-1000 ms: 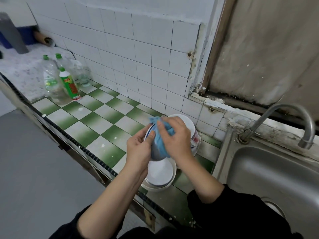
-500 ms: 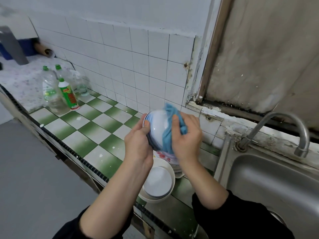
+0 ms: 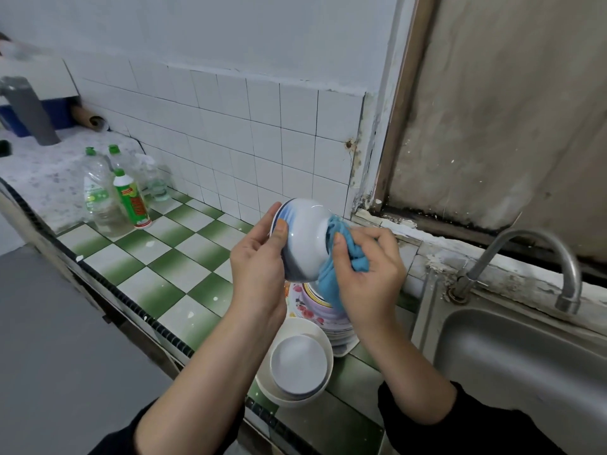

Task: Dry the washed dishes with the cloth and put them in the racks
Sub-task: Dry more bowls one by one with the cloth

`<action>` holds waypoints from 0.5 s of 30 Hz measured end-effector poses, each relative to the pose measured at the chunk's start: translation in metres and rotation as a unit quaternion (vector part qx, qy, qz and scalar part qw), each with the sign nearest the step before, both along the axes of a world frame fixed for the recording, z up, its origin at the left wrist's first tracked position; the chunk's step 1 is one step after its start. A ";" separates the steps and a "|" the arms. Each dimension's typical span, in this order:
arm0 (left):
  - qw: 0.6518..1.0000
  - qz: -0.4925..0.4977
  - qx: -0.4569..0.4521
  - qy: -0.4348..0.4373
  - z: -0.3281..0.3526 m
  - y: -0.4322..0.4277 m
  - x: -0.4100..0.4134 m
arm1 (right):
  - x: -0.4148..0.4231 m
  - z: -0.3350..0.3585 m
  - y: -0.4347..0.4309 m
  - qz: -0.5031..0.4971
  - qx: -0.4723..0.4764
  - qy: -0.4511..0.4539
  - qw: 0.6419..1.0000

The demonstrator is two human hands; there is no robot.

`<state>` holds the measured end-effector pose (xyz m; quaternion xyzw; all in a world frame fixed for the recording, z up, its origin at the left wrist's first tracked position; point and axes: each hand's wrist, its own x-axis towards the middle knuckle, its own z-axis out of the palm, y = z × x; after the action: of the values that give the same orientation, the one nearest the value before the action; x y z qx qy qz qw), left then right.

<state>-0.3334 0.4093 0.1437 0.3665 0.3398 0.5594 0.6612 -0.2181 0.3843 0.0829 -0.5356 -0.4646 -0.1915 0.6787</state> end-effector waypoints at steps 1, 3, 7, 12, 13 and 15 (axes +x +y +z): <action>1.000 0.007 -0.015 -0.011 0.000 0.000 0.002 | -0.006 0.003 0.000 -0.010 0.014 0.013 1.000; 0.995 0.005 -0.073 -0.068 0.003 -0.001 0.006 | -0.019 0.004 -0.002 -0.013 0.051 -0.023 0.998; 0.941 -0.161 -0.230 -0.187 0.015 -0.001 0.006 | -0.030 -0.001 -0.007 0.002 0.090 -0.156 0.984; 0.946 -0.143 -0.166 -0.237 0.012 -0.005 0.005 | -0.028 0.018 -0.005 0.043 0.086 0.114 0.989; 0.951 -0.129 -0.147 -0.238 0.012 -0.006 0.004 | -0.025 0.028 -0.007 0.073 0.070 0.208 0.973; 0.956 -0.111 -0.125 -0.240 0.012 -0.007 0.003 | -0.014 0.051 -0.008 0.163 0.032 0.405 0.899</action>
<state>-0.3300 0.4026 0.1553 0.1712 0.1958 0.5073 0.8216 -0.2317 0.3758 0.1337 -0.4618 -0.2236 0.1404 0.8468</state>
